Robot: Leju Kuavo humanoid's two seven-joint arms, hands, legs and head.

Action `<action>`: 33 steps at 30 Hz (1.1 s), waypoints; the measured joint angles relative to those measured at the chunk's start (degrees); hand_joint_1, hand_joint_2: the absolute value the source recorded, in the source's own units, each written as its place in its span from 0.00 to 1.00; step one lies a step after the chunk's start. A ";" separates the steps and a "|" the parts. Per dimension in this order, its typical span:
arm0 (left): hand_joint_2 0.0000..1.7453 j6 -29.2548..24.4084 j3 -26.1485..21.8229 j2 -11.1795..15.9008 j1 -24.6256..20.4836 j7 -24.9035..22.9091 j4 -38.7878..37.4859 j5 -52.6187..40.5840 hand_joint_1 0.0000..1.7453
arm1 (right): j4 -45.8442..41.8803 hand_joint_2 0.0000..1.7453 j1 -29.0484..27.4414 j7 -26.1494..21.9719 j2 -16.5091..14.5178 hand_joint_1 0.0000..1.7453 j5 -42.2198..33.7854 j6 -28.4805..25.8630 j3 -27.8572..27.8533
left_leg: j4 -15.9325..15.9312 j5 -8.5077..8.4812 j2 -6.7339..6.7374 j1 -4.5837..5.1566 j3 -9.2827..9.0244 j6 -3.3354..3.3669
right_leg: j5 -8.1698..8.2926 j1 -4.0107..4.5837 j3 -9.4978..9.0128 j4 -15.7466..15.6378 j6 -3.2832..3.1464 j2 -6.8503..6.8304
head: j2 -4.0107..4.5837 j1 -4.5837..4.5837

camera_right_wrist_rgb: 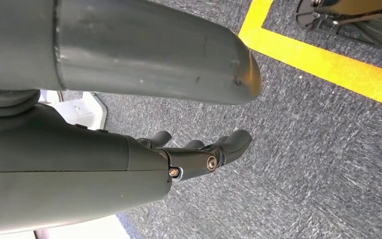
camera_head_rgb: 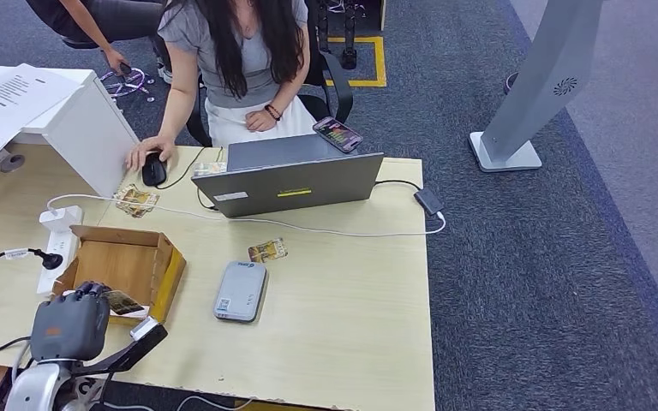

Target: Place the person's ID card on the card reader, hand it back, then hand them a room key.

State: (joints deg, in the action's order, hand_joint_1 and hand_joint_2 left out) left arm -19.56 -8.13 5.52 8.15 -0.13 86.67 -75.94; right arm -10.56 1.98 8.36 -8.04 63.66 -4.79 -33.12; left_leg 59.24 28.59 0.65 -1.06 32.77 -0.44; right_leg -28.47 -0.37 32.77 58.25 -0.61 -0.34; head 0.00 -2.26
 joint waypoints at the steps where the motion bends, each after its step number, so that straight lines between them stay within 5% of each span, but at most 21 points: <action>1: 1.00 0.00 0.02 0.02 -0.30 -0.03 0.22 -0.01 1.00 | 0.00 0.00 0.01 -0.04 0.00 0.00 0.01 0.00 -0.03 | 0.00 0.00 0.00 0.00 0.00 0.00 | 0.00 0.00 0.00 0.00 0.00 0.00 | 0.00 -0.01; 17: 1.00 -0.28 0.63 0.34 -1.48 -0.23 1.19 -0.01 1.00 | 0.00 0.00 0.02 -0.33 0.00 0.00 0.24 -0.01 -0.21 | 0.01 -0.01 0.00 0.00 -0.02 0.01 | 0.00 0.00 0.02 0.00 0.00 0.02 | 0.00 0.00; 33: 1.00 2.06 7.13 4.10 -14.27 -2.68 4.43 -0.10 1.00 | 0.00 0.00 0.42 -0.38 0.00 0.00 1.12 -0.16 -0.38 | 0.02 -0.07 -0.06 -0.01 -0.03 -0.04 | 0.04 0.01 -0.02 0.01 -0.01 -0.02 | 0.00 0.01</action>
State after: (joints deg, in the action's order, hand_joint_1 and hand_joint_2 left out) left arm -17.50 -1.00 9.63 -6.12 -2.81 91.10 -76.05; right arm -10.56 2.39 7.98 -8.04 64.78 -4.95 -33.51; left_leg 59.26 28.52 0.59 -1.07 32.74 -0.47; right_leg -28.43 -0.37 32.75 58.26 -0.62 -0.36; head 0.00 -2.25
